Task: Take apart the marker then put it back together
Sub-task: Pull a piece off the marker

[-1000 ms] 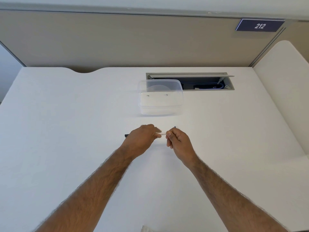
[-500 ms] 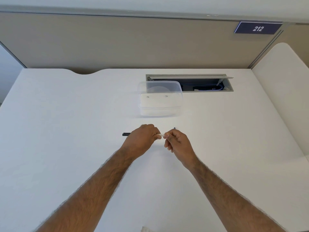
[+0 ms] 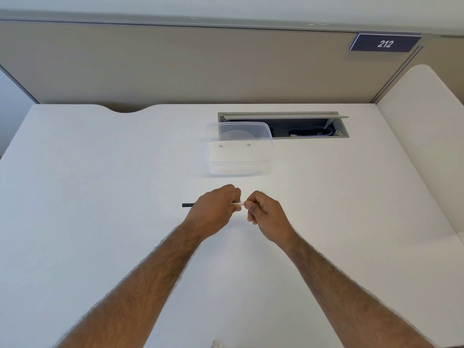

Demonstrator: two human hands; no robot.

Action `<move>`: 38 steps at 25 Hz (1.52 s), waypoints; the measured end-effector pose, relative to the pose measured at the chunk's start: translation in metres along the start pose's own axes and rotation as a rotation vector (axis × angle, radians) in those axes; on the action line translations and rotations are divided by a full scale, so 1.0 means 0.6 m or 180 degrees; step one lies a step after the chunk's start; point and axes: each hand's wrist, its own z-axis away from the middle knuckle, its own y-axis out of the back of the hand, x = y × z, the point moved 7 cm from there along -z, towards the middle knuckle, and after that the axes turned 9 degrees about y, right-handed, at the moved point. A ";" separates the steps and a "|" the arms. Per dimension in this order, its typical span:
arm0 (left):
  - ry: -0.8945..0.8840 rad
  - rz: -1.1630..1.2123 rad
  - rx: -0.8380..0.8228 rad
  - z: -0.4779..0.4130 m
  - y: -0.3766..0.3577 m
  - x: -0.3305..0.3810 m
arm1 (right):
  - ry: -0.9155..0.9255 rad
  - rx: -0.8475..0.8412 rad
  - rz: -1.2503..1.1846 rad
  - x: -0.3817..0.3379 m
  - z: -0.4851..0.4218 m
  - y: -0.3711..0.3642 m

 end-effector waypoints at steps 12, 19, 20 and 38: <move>-0.0158 0.0023 0.0125 0.003 0.006 0.007 | -0.0307 0.0184 -0.0576 -0.003 0.006 0.001; -0.0151 -0.0088 0.0044 0.002 0.005 0.008 | -0.0265 0.0187 -0.0509 -0.005 0.001 0.011; -0.0158 -0.0087 0.0056 0.002 0.005 0.008 | -0.0247 0.0204 -0.0449 -0.005 0.002 0.010; -0.0179 -0.0039 -0.0007 0.001 0.001 -0.002 | -0.0068 -0.0144 -0.0463 -0.020 -0.009 0.020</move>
